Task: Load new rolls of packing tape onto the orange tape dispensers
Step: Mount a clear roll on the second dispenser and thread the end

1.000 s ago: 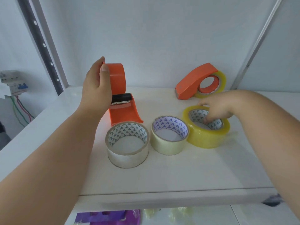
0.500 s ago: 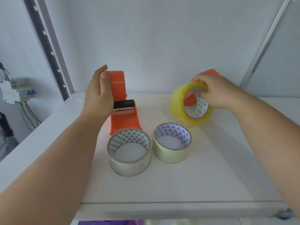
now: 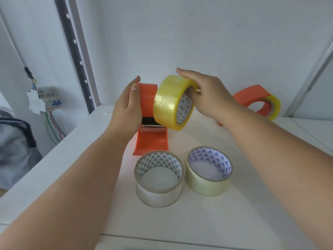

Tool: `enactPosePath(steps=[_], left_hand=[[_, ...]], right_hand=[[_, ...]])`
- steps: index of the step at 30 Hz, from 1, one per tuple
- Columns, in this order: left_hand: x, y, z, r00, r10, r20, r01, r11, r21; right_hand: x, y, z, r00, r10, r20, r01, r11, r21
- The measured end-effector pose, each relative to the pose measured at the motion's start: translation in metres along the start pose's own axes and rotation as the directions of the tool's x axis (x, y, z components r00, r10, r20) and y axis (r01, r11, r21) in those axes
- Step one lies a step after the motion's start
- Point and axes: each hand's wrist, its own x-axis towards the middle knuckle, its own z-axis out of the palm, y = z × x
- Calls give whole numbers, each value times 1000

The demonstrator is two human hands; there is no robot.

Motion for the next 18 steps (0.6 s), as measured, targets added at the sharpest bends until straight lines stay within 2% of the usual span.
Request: enactPosePath(steps=[2,9,18], left_hand=[[3,-2,-2,999,-38,12,38,998,-47],[12,-11,-5,991,-126,42,131,974,-186],[10,-4,-2,994,-69,81,79,989,-127]], right_hand=[[6,-4,6,1000,-19,17,18,999,49],[14,0,19,998,-48,51,45,998,51],[11,-4,27,998,-63,9,62,993,103]])
